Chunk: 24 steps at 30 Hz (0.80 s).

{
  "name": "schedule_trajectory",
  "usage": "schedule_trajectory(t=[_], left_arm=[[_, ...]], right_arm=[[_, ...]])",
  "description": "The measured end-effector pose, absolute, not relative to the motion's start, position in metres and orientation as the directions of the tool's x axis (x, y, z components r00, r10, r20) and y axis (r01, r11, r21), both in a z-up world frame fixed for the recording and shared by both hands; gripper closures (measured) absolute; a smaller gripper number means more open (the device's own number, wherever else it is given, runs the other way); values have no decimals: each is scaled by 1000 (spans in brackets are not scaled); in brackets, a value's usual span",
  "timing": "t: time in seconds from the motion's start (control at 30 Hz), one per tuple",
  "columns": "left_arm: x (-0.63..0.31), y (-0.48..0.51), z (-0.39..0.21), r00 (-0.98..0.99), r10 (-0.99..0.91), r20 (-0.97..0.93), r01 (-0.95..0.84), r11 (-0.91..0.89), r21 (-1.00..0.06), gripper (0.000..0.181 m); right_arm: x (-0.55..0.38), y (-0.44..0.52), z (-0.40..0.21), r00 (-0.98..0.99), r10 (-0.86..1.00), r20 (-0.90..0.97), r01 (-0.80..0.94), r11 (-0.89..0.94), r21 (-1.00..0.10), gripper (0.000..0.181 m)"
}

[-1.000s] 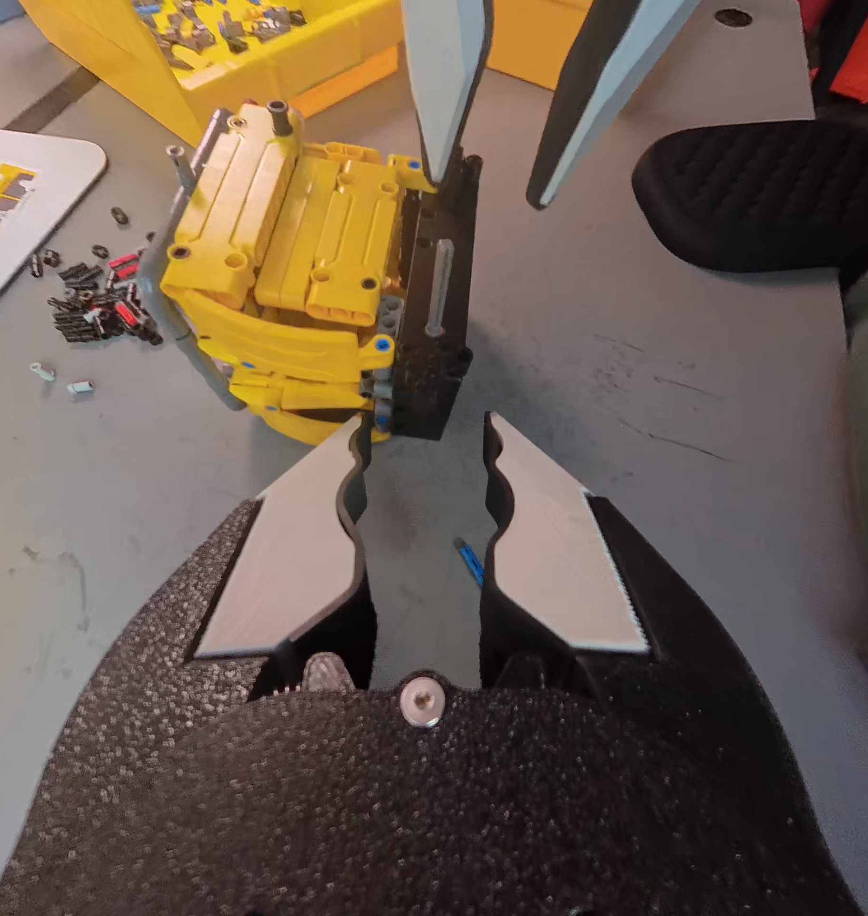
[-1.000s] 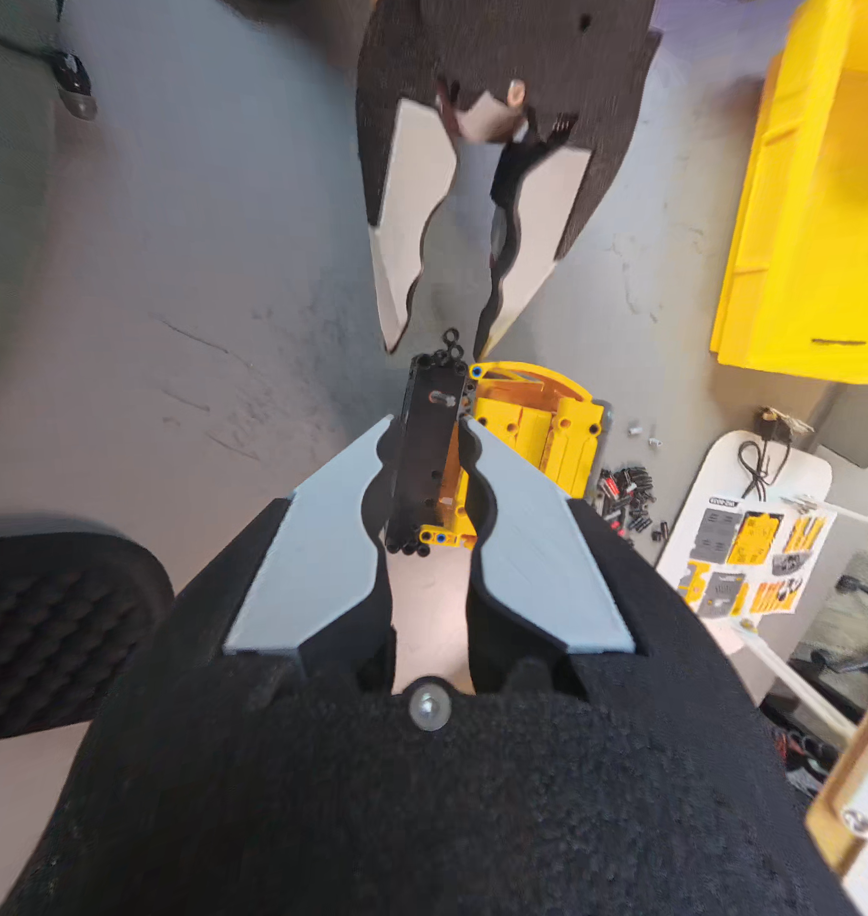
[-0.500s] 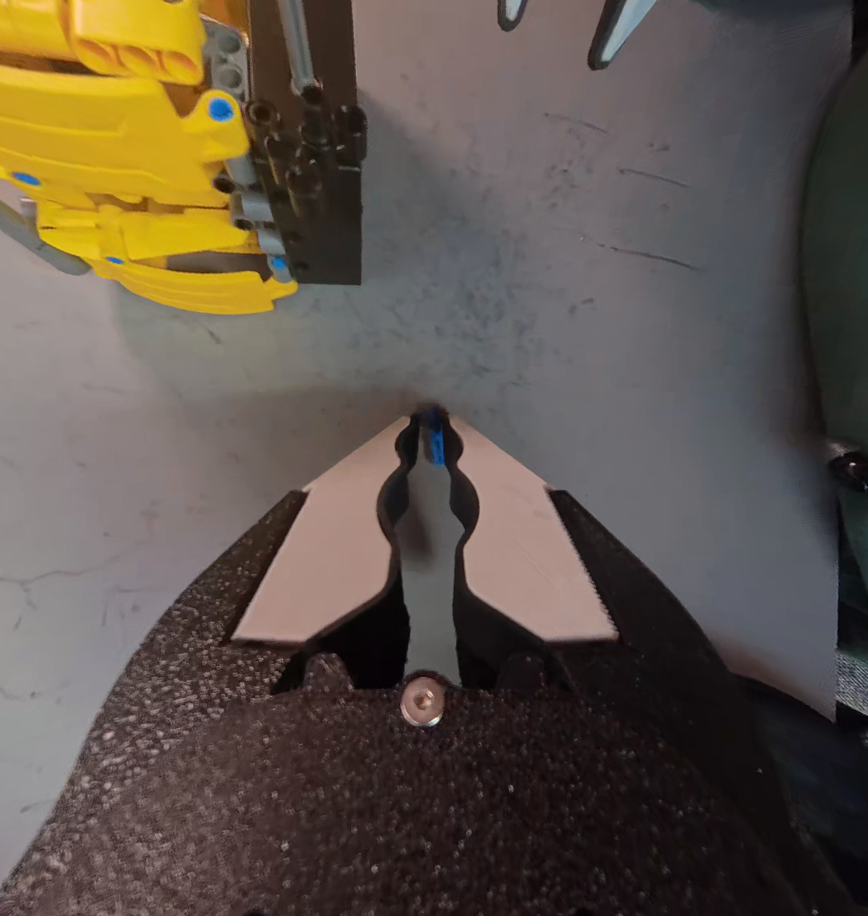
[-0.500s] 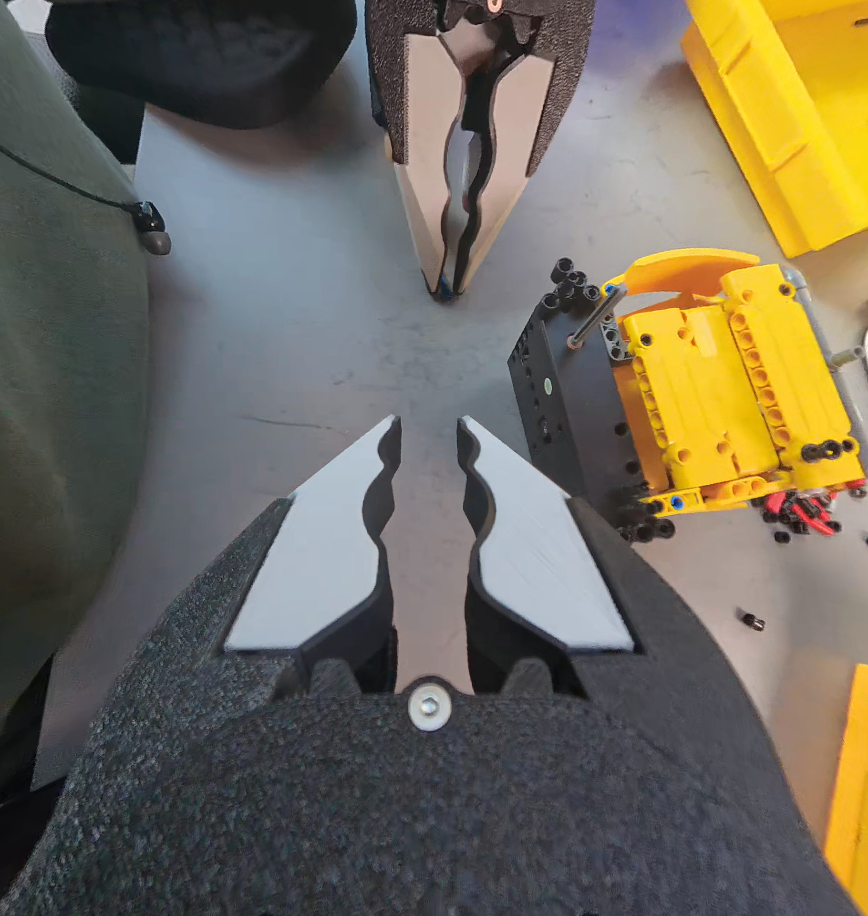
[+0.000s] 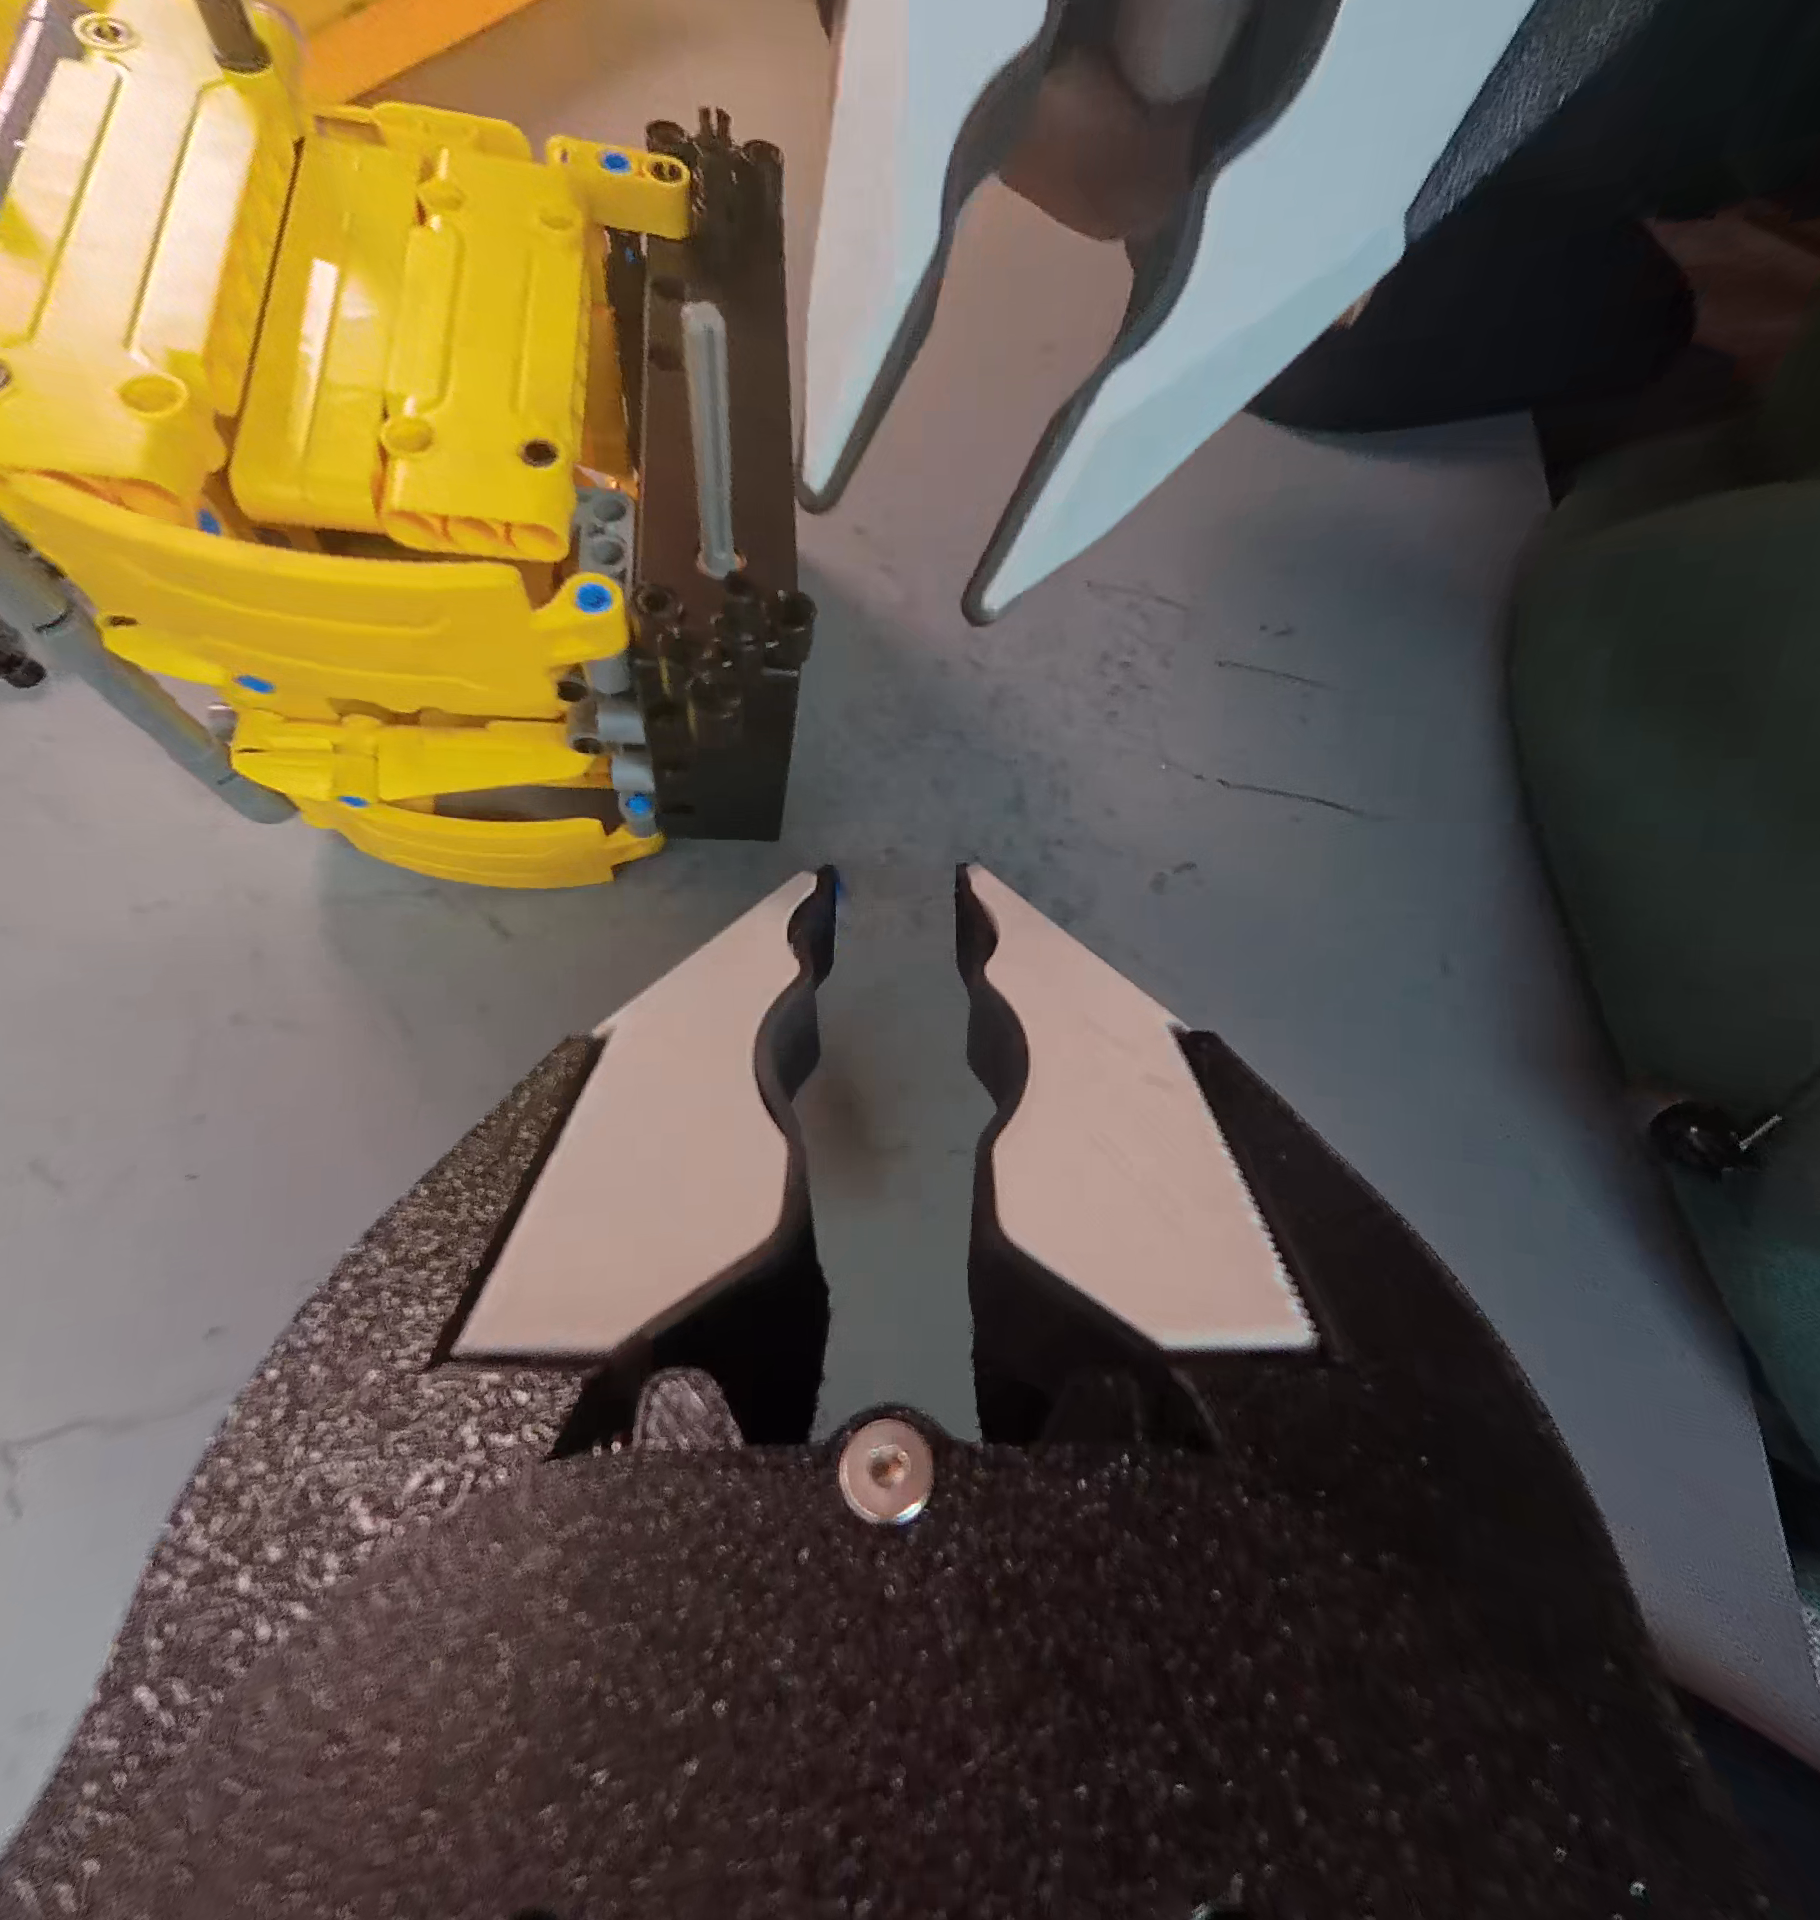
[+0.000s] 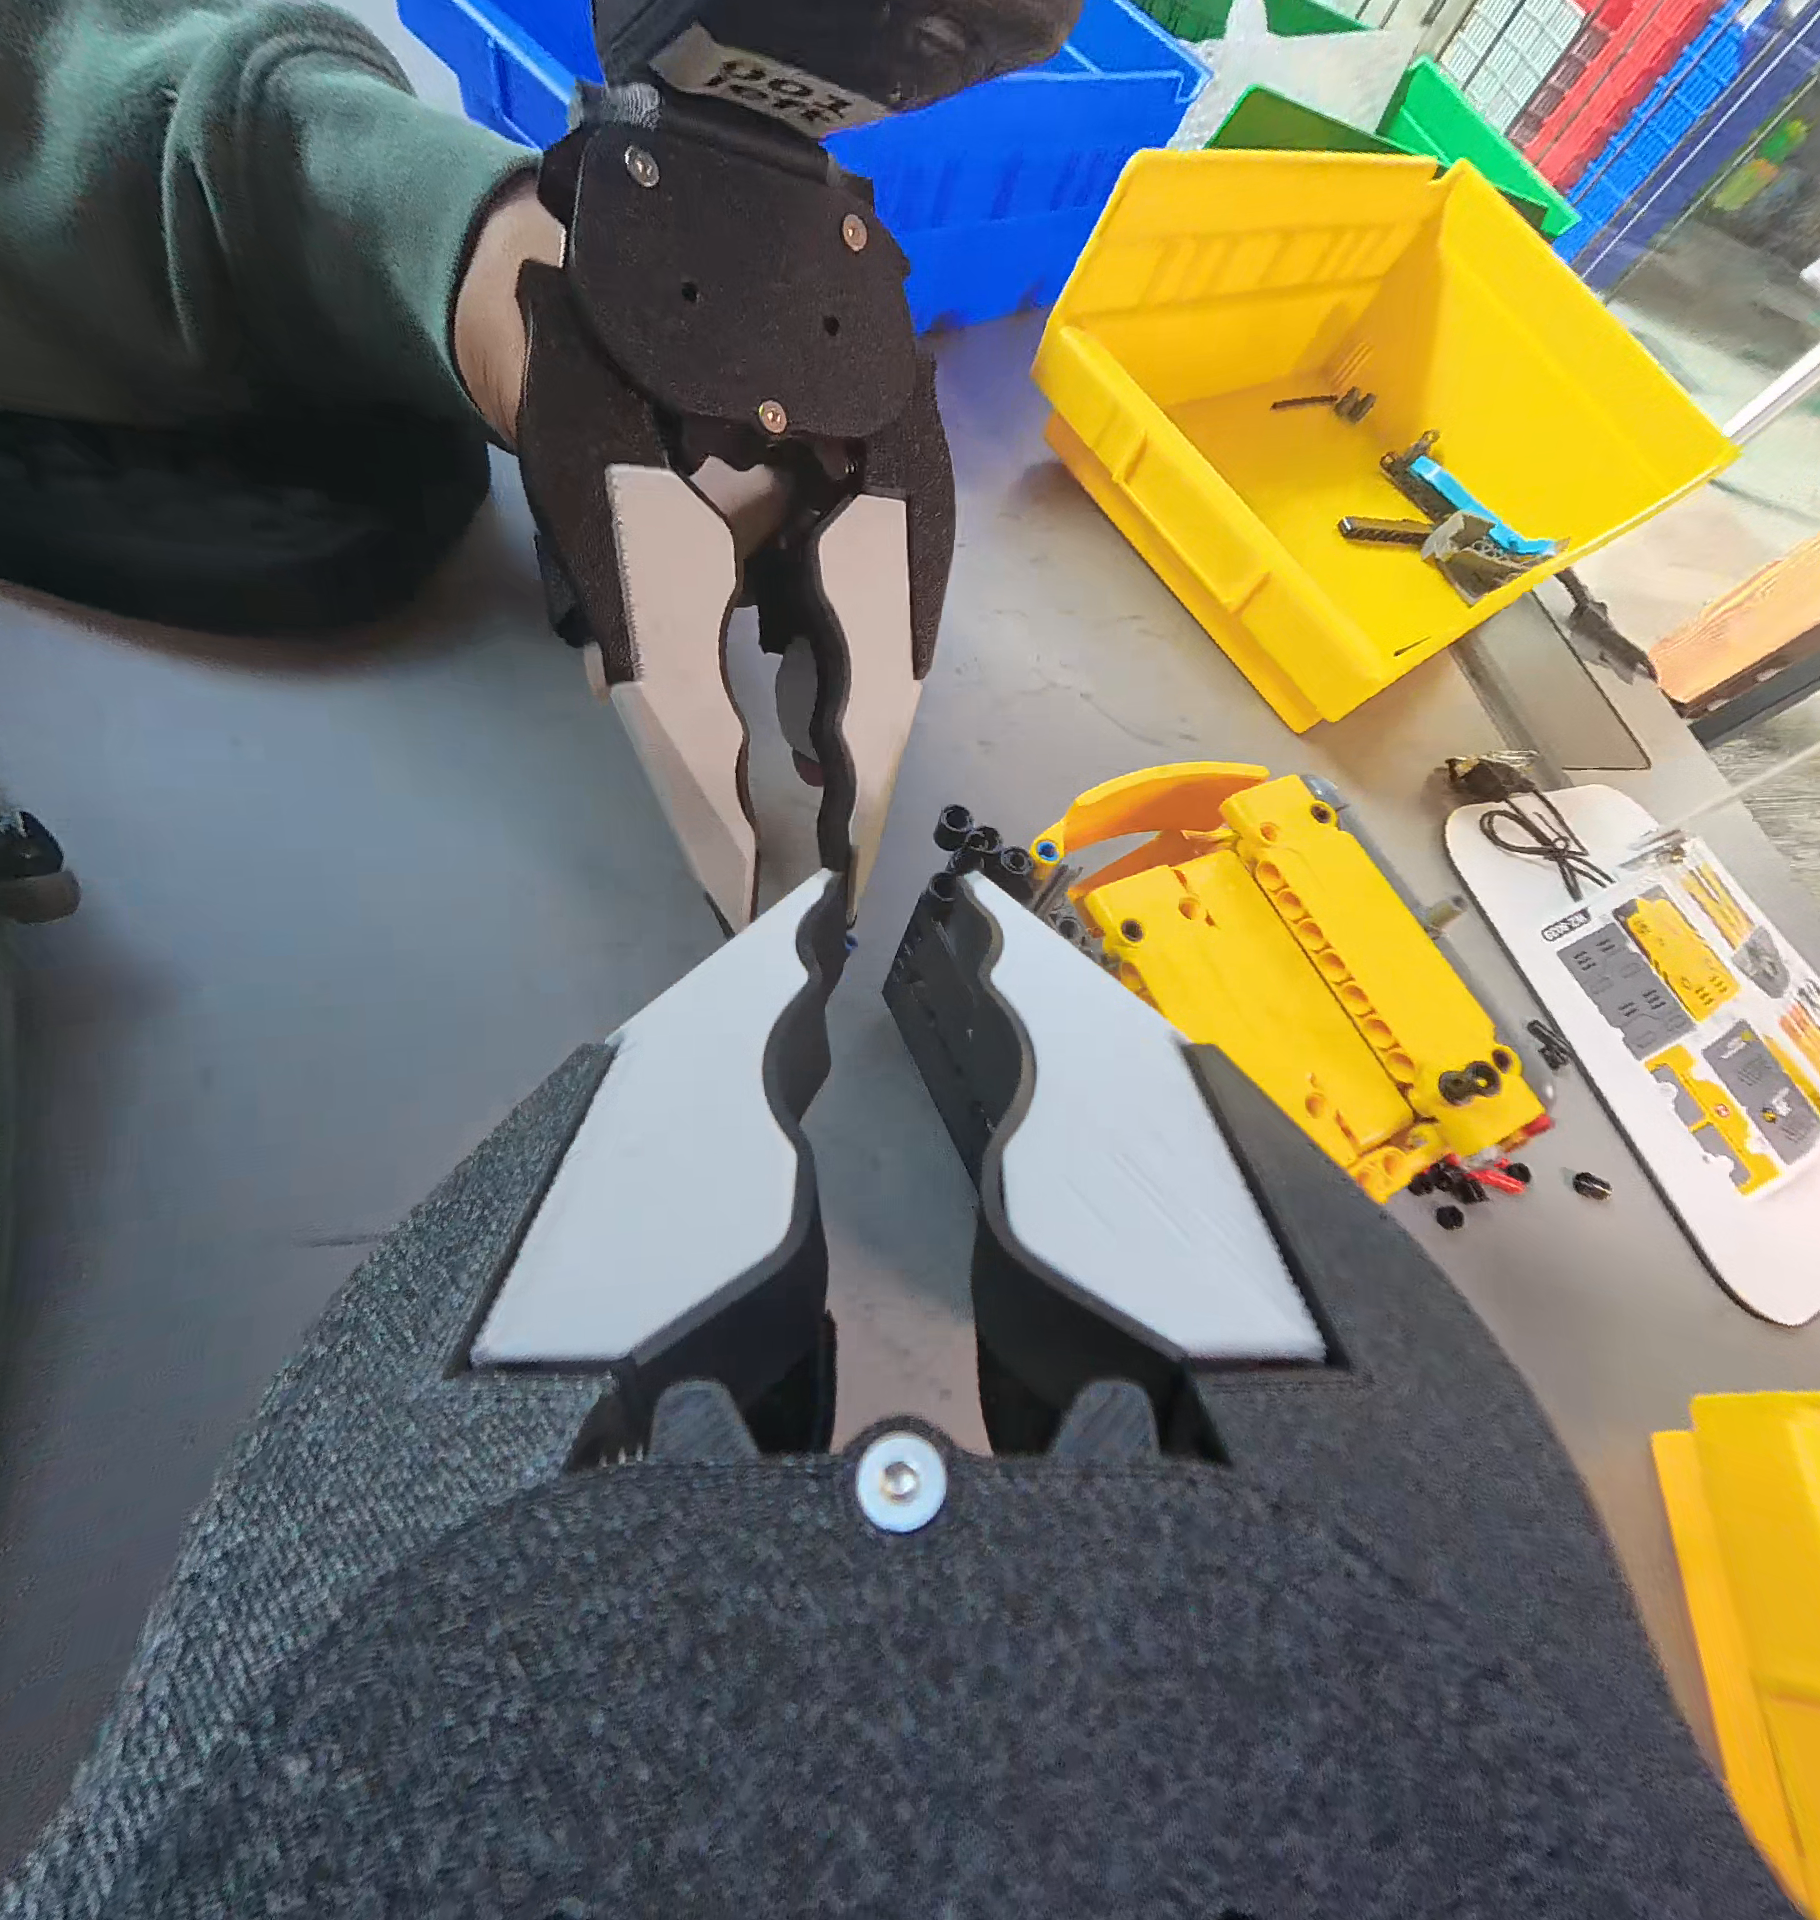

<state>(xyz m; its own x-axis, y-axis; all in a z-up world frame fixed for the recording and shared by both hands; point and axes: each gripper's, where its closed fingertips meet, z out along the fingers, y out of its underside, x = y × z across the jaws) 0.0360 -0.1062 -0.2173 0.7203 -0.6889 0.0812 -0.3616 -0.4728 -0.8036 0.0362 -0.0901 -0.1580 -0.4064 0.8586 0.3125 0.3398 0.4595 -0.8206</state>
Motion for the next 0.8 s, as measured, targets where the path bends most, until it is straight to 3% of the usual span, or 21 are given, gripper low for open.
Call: schedule_trajectory(t=[0.37, 0.57, 0.8], left_arm=[[11, -88, -175, 812, -583, 29, -221, -353, -909, 164], [25, -82, -173, 812, -583, -28, -255, -312, -915, 172], [37, -84, -172, 797, -603, -36, -261, -290, -921, 175]], right_arm=[[31, -82, -168, -362, 864, 349, 336, 470, -816, 165], [27, -78, -172, -317, 885, 342, 364, 447, -817, 171], [40, -79, -174, -426, 860, 282, 378, 452, -808, 174]])
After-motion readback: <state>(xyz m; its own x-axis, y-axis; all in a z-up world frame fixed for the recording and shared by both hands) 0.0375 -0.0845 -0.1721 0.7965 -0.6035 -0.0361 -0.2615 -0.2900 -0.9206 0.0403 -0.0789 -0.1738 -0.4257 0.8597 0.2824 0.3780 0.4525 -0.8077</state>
